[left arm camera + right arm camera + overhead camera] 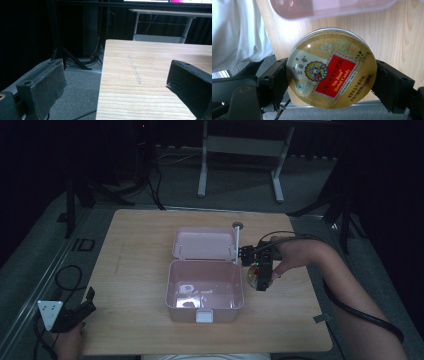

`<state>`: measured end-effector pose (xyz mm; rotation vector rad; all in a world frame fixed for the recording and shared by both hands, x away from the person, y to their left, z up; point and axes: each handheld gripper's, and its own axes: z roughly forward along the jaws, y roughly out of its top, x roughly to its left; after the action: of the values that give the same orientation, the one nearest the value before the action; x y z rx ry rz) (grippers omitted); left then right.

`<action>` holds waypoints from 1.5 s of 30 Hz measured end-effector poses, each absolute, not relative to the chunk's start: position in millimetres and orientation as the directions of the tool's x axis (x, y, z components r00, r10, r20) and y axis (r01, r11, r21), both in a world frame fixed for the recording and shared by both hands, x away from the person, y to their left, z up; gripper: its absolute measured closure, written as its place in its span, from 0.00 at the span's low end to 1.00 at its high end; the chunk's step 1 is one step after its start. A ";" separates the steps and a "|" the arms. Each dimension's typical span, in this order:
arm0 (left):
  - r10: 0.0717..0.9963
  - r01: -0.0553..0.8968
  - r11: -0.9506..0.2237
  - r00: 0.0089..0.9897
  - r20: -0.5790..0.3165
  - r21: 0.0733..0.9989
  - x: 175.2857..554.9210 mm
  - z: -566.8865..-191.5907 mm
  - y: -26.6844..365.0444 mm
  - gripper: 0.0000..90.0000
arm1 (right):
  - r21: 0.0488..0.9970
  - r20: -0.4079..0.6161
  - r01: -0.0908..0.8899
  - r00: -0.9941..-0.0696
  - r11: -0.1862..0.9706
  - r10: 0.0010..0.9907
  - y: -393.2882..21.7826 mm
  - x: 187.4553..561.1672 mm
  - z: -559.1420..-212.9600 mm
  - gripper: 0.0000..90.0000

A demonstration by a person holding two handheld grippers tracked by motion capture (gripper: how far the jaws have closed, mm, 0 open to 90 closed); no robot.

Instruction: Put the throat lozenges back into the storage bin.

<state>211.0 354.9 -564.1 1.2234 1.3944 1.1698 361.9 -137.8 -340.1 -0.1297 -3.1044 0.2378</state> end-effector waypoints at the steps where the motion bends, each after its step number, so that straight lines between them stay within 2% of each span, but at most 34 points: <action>1: 0.995 0.129 0.057 -0.090 -0.045 0.990 211.0 -564.1 355.1 0.03 | -0.153 0.018 0.072 -0.997 0.986 0.076 -133.5 362.1 -340.5 0.22; 12: 0.995 0.125 0.063 -0.088 -0.053 0.990 210.4 -564.1 355.7 0.03 | -0.133 0.021 -0.008 -1.000 0.991 -0.005 -82.8 356.5 -336.2 0.22; 19: 0.995 0.123 0.063 -0.085 -0.052 0.990 210.2 -564.1 355.7 0.03 | -0.130 0.021 -0.035 -0.999 0.991 -0.033 -69.3 355.3 -337.4 0.22; 34: 0.995 0.124 0.064 -0.082 -0.054 0.990 210.3 -564.1 355.8 0.03 | -0.117 0.070 -0.059 -0.996 0.991 -0.051 -59.8 358.0 -377.7 0.22; 45: 0.995 0.123 0.064 -0.078 -0.055 0.990 210.3 -564.2 355.9 0.03 | -0.125 0.108 -0.075 -0.992 0.989 -0.061 -50.7 363.0 -420.0 0.22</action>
<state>210.3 355.9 -564.2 1.2200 1.3847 1.1570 363.0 -50.7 -420.0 0.1037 -3.0296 0.1959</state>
